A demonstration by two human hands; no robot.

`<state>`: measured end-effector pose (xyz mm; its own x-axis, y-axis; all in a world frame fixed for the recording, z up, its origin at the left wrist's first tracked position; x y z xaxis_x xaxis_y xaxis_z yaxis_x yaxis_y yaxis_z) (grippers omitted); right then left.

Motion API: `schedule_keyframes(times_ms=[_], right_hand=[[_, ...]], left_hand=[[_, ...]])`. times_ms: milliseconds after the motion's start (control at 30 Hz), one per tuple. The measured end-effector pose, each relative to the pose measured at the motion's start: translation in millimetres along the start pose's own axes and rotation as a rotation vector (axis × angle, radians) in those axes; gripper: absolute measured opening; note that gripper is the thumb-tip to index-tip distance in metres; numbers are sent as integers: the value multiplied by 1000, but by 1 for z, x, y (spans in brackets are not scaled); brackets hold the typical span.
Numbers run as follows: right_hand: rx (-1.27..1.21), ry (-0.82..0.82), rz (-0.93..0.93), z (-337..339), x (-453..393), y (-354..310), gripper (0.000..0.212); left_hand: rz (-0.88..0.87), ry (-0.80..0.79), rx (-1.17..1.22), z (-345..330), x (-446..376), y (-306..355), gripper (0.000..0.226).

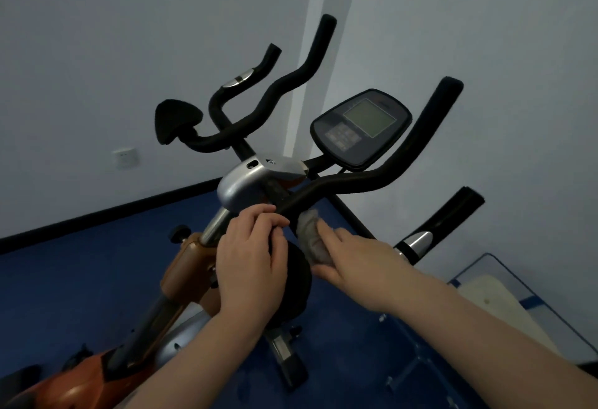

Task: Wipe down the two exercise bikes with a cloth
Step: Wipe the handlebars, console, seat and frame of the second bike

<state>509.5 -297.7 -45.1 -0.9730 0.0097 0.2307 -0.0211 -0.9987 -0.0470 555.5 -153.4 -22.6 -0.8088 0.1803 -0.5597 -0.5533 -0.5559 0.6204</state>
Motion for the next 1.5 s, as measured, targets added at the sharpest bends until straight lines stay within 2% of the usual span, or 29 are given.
schedule_keyframes(times_ms=[67,167,267,333,400,467,533,600,733,833,900,967,1067,1167,1233,1333,1500], right_hand=[[-29,13,64,5,17,-1,73],[-296,169,69,26,30,-3,53],[-303,322,-78,33,18,1,35],[-296,349,-198,24,6,5,35],[-285,300,-249,13,-13,9,43],[-285,181,-258,4,-34,7,52],[-359,125,-273,3,-47,8,57],[-362,142,-269,4,-44,8,57],[-151,206,-208,1,-25,6,50],[-270,90,-204,6,-46,5,52],[-350,111,-181,10,-53,1,49],[-293,170,-146,12,-40,-2,49],[-73,201,-45,11,-6,-1,50],[85,169,155,22,28,9,53],[138,163,204,32,49,31,55],[196,159,152,37,61,44,58],[262,130,-109,6,18,-5,58]], left_hand=[[-3,4,7,1,1,-1,21],[-9,0,8,-1,1,0,21],[-24,6,5,0,0,1,21],[-28,11,8,0,1,0,21],[-29,11,7,1,1,-1,21],[-35,-2,-2,-1,0,1,22],[-43,-9,-11,-1,1,2,23],[-43,-7,-6,0,0,3,23],[-38,4,6,1,1,2,20],[-29,-2,1,1,1,3,22],[-11,-9,1,2,1,1,23],[4,-22,5,3,2,3,21],[3,-45,24,4,3,9,17],[-96,-93,124,3,-3,28,17],[-140,-176,144,-8,-8,40,15],[-120,-228,83,-22,-11,46,19],[-51,-153,69,-20,-6,35,24]])
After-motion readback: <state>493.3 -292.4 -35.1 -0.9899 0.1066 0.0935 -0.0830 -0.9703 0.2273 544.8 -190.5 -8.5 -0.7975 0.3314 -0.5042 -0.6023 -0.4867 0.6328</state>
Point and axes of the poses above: each hand's wrist, its own x-axis away from the middle knuckle, its own z-axis out of the back of the hand, y = z × x, the point moved 9 cm from there along -x, towards the middle knuckle, and after that the axes turned 3 degrees about -x, right-handed, at the moved point
